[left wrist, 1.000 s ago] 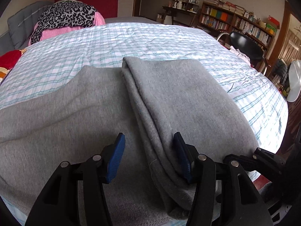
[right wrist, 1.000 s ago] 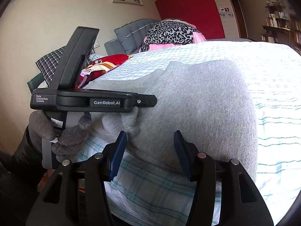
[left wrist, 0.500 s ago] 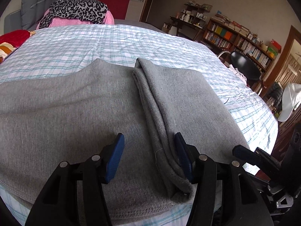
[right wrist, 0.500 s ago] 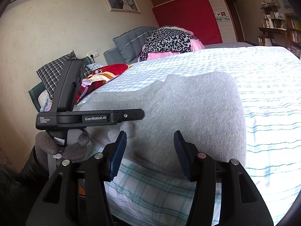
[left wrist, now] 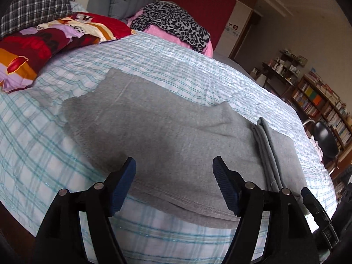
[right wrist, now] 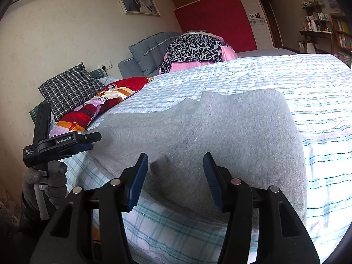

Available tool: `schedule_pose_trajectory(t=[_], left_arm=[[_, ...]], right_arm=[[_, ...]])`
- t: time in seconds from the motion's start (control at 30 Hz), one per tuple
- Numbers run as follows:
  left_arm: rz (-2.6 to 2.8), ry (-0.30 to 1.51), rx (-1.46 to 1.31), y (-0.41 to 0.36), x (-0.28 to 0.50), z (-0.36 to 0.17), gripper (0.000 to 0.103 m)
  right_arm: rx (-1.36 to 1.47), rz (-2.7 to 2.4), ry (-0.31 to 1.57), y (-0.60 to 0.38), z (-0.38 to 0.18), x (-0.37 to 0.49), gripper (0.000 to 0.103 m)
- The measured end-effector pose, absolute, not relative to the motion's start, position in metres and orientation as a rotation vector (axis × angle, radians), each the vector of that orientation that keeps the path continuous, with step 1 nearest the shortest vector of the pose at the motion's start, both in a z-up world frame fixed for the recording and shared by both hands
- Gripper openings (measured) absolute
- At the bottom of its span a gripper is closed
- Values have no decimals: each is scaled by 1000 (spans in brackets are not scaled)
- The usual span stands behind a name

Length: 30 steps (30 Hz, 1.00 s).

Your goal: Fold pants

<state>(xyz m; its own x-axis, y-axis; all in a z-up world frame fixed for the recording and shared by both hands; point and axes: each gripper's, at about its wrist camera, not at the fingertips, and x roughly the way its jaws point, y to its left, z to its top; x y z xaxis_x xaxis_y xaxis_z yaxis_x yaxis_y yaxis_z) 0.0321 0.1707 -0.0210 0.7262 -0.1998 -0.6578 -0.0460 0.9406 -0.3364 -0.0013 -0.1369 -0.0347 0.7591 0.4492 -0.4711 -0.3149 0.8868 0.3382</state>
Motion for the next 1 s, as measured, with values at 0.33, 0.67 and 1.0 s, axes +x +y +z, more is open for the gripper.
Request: schedule_pose_trajectory(t=[0.33,0.67,1.0], left_arm=[[75,742,-522,235,20,-38,77],[44,715,-624,247,49,-43,88],[51,744,-706,257,64,-48,31]], right_arm=[[205,438,580,-112,-31,3,54],[188,441,576,-106,-34,0,54],[224,428,581,-114,-37,3,54]])
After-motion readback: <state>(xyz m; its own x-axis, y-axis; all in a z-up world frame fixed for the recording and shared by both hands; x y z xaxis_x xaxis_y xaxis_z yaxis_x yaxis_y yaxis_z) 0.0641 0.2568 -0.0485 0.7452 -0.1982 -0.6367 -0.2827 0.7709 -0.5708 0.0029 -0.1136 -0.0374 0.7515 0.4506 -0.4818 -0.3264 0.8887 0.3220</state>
